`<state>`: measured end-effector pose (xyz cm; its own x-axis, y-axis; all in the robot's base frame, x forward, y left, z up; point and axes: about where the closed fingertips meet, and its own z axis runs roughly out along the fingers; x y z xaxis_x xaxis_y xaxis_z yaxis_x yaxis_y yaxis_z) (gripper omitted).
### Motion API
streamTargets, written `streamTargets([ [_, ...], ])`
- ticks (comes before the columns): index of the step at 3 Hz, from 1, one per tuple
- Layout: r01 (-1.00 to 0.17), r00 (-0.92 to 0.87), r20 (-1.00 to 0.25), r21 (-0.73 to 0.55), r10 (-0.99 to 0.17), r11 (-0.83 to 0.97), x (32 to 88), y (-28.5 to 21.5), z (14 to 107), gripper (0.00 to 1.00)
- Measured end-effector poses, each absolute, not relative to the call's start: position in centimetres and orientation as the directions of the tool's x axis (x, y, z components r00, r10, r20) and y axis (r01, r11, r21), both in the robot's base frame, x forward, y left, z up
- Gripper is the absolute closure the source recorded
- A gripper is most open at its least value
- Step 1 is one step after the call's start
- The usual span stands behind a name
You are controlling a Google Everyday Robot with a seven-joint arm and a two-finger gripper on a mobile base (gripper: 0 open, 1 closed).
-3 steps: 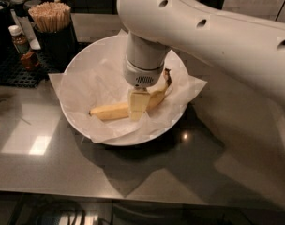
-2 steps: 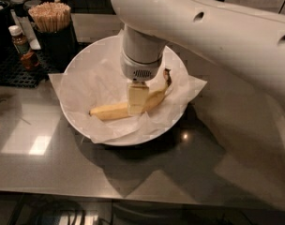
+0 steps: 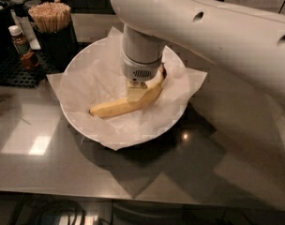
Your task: Pick banana from white bowl
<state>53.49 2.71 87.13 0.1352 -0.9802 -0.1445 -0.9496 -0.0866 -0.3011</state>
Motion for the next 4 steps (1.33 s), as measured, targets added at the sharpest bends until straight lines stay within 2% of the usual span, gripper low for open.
streamTargets([
  [1, -0.950, 0.135, -0.145, -0.301, -0.980, -0.087, 53.49, 2.71, 87.13, 0.68],
  [3, -0.950, 0.135, -0.145, -0.301, -0.980, -0.087, 53.48, 2.71, 87.13, 0.30],
  [4, -0.950, 0.135, -0.144, -0.301, -0.980, -0.087, 53.48, 2.71, 87.13, 0.32],
])
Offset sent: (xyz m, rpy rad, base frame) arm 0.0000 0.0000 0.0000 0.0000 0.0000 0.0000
